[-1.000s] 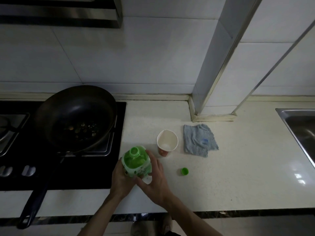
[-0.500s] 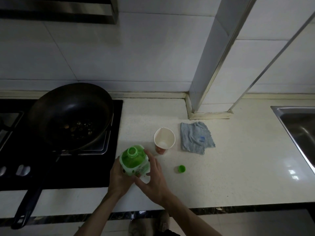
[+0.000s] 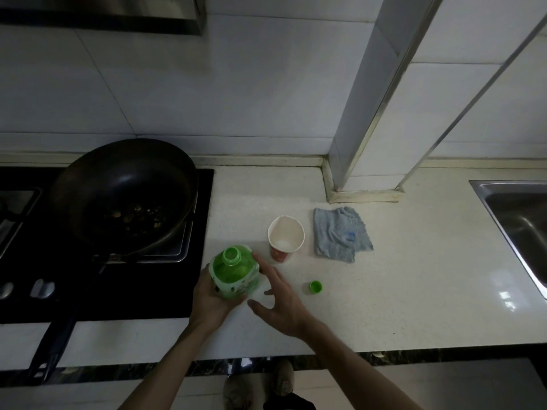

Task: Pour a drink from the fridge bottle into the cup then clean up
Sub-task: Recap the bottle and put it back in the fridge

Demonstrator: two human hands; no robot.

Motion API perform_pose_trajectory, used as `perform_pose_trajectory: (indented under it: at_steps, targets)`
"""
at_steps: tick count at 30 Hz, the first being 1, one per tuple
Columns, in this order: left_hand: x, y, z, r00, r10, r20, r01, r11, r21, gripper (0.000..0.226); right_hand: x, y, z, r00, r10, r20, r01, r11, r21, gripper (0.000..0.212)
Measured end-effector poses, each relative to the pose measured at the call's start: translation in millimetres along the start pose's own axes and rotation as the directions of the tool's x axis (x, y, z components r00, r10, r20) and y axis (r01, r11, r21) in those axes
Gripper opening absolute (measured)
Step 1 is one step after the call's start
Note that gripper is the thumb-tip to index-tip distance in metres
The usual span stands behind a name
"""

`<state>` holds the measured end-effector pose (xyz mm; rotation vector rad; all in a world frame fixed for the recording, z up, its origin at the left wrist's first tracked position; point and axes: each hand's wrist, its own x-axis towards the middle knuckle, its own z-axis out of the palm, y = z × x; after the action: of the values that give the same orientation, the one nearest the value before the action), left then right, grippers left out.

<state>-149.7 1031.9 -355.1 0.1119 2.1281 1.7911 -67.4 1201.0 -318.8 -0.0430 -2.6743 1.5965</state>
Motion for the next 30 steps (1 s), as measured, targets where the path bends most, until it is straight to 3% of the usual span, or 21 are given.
perform_pose_trajectory:
  at_steps: [4, 6, 8, 11, 12, 16, 20, 24, 30]
  targets:
    - [0.6, 1.0, -0.4, 1.0, -0.006, -0.007, 0.006, 0.999, 0.043, 0.085, 1.6, 2.7, -6.1, 0.998, -0.029, 0.063, 0.03, 0.999, -0.011, 0.086]
    - [0.8, 1.9, 0.8, 1.0, -0.016, -0.018, 0.018, 0.997, 0.073, 0.084, -2.7, 8.8, -9.9, 0.999, -0.041, 0.023, 0.042, 0.999, -0.033, 0.078]
    - [-0.4, 3.4, 1.8, 0.999, -0.03, -0.021, 0.032, 0.995, 0.098, 0.083, -9.6, 17.3, -16.3, 0.99, 0.004, -0.141, -0.019, 0.994, -0.107, 0.057]
    - [-1.7, 6.3, 1.1, 0.998, -0.049, -0.025, 0.052, 0.993, 0.105, 0.091, -17.6, 36.5, -34.2, 0.889, 0.174, -0.424, -0.305, 0.915, -0.262, 0.024]
    - [-2.2, 7.2, 0.6, 0.999, -0.05, -0.022, 0.052, 0.993, 0.11, 0.094, -19.1, 43.7, -41.2, 0.859, 0.23, -0.457, -0.396, 0.865, -0.309, 0.024]
    - [-0.5, 4.1, -1.5, 0.999, -0.036, -0.014, 0.037, 0.99, 0.137, 0.09, -19.6, 67.1, -53.4, 0.788, 0.523, -0.326, -0.615, 0.64, -0.46, 0.061]
    - [2.6, -2.8, -4.0, 0.999, -0.032, -0.017, 0.034, 0.987, 0.16, 0.086, -18.4, 80.8, -49.8, 0.744, 0.616, -0.26, -0.653, 0.585, -0.481, 0.075]
    - [3.3, -6.4, -5.1, 0.999, -0.024, -0.029, 0.028, 0.987, 0.161, 0.088, -14.5, 88.1, -41.3, 0.755, 0.6, -0.265, -0.646, 0.61, -0.458, 0.067]
    - [4.5, -9.7, -4.4, 0.999, -0.037, -0.016, 0.039, 0.988, 0.149, 0.087, -17.9, 95.5, -35.3, 0.814, 0.48, -0.328, -0.581, 0.697, -0.42, 0.028]
